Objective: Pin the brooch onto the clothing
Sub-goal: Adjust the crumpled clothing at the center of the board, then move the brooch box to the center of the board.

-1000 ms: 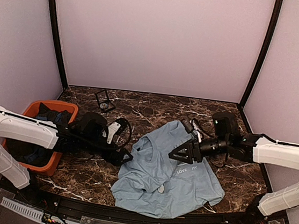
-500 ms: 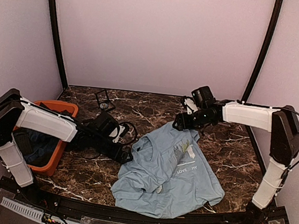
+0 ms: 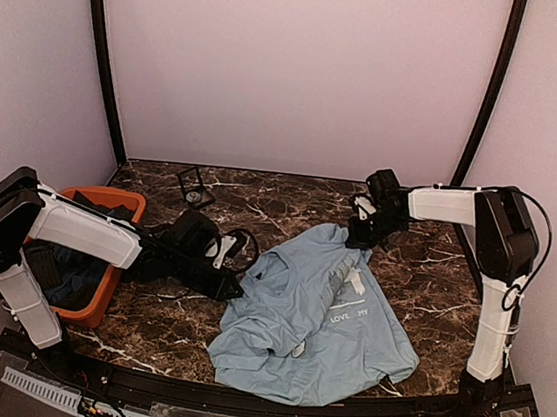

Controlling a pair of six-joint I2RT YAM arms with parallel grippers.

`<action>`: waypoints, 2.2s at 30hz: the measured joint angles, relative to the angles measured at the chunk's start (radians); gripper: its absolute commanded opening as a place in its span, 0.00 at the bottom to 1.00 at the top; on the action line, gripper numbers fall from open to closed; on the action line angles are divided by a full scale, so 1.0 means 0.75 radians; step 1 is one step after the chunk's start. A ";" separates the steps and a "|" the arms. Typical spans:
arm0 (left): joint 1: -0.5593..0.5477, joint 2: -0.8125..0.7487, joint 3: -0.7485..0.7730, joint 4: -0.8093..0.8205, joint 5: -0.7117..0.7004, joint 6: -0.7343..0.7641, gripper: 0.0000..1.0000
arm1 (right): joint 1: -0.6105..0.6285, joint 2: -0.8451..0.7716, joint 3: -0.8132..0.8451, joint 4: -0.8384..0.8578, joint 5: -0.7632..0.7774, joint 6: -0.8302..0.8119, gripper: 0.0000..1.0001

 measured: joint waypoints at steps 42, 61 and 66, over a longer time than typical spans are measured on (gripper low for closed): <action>0.522 0.140 0.672 -0.359 -0.557 0.210 0.99 | -0.132 -0.998 -0.602 0.109 0.426 0.142 0.99; 0.757 0.579 0.679 0.084 -0.226 -0.208 0.88 | -0.133 -1.089 -0.720 0.193 0.240 0.140 0.99; 0.764 0.678 0.746 0.168 -0.223 -0.263 0.85 | -0.133 -1.089 -0.723 0.193 0.218 0.133 0.99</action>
